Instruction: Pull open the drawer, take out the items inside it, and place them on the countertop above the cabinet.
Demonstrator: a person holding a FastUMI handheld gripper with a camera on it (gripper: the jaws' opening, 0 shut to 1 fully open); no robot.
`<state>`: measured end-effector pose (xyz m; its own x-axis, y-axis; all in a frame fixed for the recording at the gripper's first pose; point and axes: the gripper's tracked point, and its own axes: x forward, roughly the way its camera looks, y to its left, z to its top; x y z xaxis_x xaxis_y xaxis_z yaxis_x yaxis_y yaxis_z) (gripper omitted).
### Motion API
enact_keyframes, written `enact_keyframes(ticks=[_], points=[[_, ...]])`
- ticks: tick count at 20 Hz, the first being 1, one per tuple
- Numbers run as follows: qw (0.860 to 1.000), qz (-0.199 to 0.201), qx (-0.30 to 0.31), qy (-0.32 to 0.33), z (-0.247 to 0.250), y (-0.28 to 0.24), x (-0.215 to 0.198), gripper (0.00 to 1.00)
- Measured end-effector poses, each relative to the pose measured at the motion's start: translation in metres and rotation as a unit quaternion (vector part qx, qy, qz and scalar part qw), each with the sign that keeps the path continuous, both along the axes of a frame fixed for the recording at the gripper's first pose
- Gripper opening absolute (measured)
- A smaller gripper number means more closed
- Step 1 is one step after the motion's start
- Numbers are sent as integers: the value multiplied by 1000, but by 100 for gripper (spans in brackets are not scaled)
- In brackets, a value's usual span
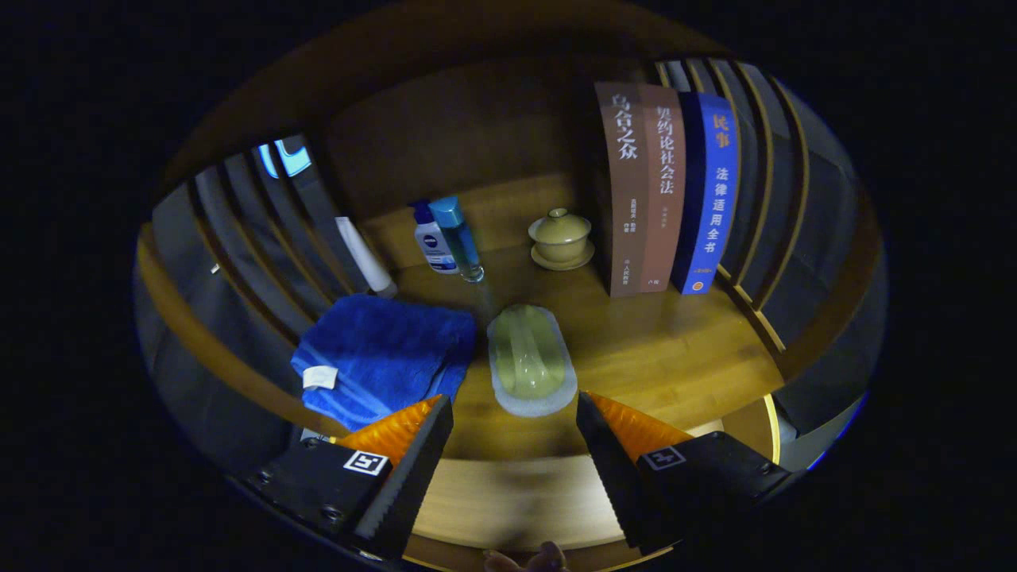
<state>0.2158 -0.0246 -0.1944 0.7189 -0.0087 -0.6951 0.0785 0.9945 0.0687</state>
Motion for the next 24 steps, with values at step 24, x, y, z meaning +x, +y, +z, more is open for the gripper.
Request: enact_keyframes(ticks=[24], points=[[956,4,-35,-290,-21,-7,-266,99]])
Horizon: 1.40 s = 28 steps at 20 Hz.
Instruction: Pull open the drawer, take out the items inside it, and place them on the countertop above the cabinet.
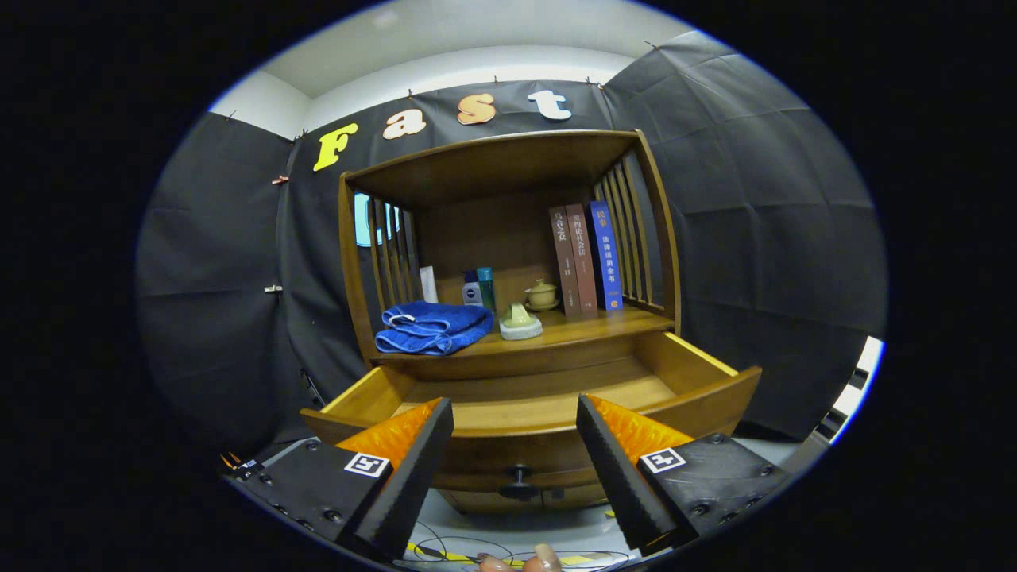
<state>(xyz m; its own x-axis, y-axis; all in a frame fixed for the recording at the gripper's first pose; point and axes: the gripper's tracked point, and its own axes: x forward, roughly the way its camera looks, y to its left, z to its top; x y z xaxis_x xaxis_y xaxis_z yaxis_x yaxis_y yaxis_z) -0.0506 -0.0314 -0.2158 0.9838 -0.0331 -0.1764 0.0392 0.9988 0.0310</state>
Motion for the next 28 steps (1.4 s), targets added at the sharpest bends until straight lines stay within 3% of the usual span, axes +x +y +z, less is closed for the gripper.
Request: enact_keyframes(ticks=[8,22,28], points=[[1000,-14,-11,18,-62,-11,12,99],[999,-26,-25,16,-76,-7,32,99],[999,-26,-29,16,-71,-9,68,99]])
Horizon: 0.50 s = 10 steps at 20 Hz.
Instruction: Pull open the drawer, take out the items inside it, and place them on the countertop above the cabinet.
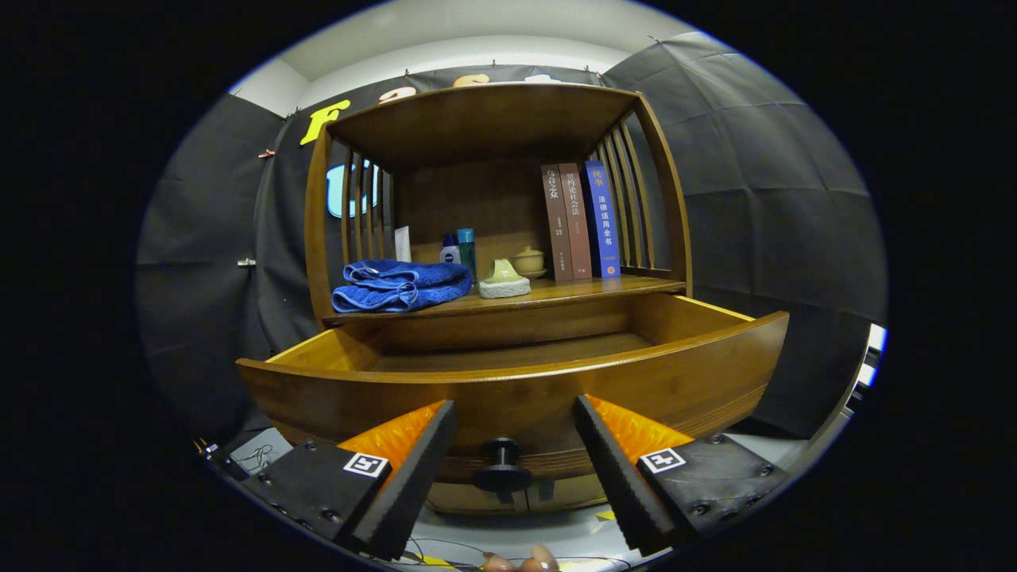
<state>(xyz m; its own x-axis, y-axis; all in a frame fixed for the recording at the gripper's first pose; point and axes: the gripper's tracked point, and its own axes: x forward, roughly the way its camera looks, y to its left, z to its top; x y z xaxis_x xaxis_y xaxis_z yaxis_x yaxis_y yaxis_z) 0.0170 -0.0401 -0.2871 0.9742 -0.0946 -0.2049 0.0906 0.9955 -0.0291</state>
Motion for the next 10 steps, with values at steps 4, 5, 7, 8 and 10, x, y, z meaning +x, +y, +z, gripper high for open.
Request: enact_keyframes(ticks=[4,5,7,8,10], points=[[1000,1,-11,9,0,-3,33,99],[1000,1,-13,13,-2,-4,39,99],[1000,2,-12,18,-2,-6,54,99],[1000,2,-11,20,-4,-6,62,100],[1000,1,-8,23,-7,-7,77,100]])
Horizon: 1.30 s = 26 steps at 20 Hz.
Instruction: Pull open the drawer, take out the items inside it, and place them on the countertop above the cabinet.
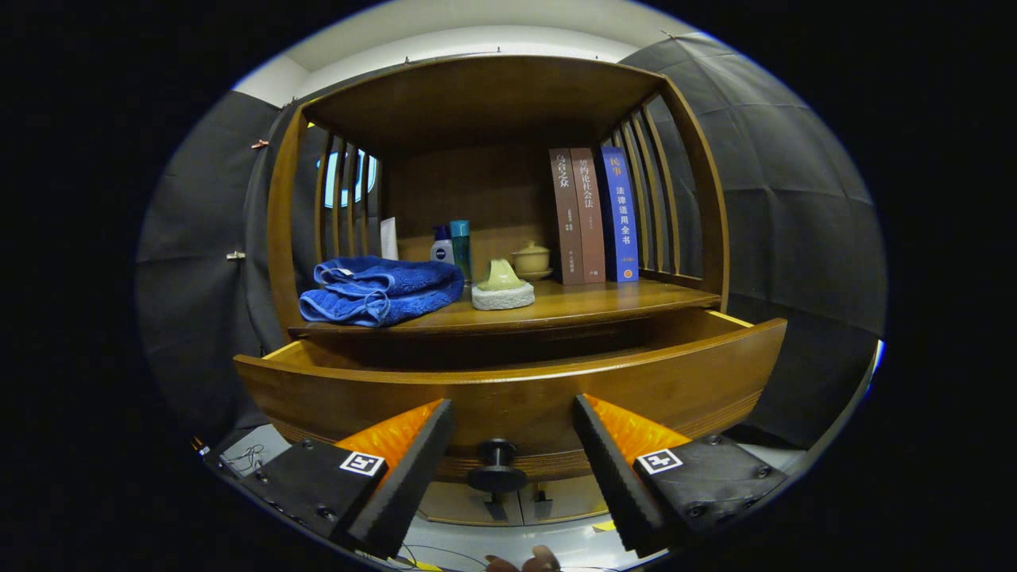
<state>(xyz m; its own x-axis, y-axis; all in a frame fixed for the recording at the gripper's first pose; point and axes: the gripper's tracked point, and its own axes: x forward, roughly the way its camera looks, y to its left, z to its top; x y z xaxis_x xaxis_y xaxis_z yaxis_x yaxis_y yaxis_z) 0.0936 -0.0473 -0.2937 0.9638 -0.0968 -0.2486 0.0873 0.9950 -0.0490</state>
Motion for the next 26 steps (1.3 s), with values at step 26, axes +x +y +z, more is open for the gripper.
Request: enact_keyframes(ticks=[26], points=[[1000,-4,-1,5,-10,-4,79,100]])
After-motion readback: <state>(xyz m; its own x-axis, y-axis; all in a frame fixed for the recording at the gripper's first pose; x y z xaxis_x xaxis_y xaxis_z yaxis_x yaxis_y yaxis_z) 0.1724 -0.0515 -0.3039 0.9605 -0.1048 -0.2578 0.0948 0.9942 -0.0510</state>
